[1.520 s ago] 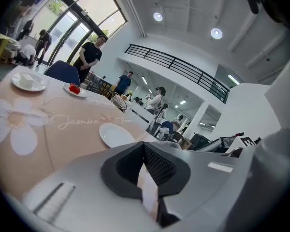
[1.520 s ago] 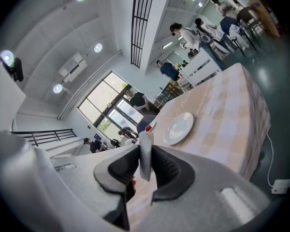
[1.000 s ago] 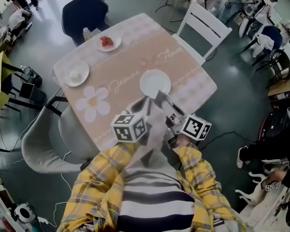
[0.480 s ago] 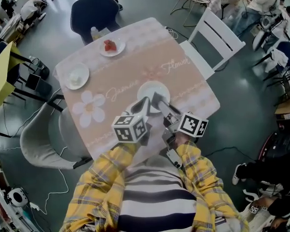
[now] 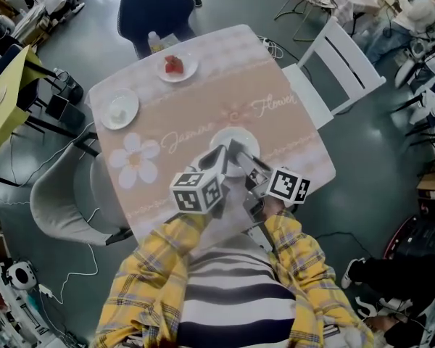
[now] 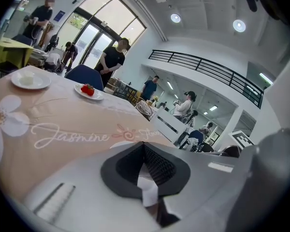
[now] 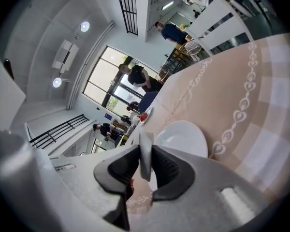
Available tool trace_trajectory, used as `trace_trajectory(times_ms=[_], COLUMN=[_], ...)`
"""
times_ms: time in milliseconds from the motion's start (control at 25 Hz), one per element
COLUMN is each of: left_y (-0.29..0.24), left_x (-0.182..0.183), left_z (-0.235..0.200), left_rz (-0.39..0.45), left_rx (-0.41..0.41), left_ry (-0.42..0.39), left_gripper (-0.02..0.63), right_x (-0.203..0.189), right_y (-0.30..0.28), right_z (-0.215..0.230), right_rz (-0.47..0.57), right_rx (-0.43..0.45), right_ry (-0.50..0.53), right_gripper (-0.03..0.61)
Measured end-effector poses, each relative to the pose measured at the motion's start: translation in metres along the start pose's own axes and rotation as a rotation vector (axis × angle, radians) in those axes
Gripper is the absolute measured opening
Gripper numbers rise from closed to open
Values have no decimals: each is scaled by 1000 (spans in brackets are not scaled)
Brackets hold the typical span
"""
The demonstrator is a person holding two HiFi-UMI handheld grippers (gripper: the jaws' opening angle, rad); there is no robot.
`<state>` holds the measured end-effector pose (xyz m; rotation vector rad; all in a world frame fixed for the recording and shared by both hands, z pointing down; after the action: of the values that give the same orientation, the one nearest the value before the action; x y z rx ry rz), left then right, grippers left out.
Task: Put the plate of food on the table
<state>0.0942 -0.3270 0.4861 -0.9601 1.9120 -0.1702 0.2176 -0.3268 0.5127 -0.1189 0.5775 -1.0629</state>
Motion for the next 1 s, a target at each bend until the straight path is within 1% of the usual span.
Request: trace_trajectory(times_ms=[280, 400, 520, 720, 800, 920, 1000], left_y=[-8, -10, -10, -11, -11, -12, -11], left_x=[-2, -3, -2, -3, -3, -4, -4], left_z=[-1, -1, -2, -3, -1, -1, -2], left_rz=[-8, -17, -21, -20, -19, -19, -19], left_rx=[5, 3, 6, 8, 4, 3, 7], left_ry=[6, 8, 7, 6, 6, 7, 6], left_gripper=[-14, -14, -14, -14, -14, -14, -14], right_x=[1, -1, -2, -1, 1, 6, 8], right_y=[-7, -11, -13, -15, -14, -13, -11], right_z=[6, 6, 7, 4, 3, 2, 3], right_rz=[-44, -74, -103, -127, -127, -114, -117], right_rx=[-10, -20, -57, -82, -92, -106, -131], right_ry=[-15, -3, 41, 110, 134, 172, 197], right_gripper=[80, 80, 78, 80, 80, 98, 98])
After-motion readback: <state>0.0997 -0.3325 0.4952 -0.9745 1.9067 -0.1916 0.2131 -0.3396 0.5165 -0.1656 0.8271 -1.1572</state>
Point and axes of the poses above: the fingertips, and each gripper's own axes: y backward along the fingers, z to its right, x out of its top, the point moved 6 cm from there along y, backward along the fingers, and after that the axes turned 8 degrees about -z, right-handed, at the moved point
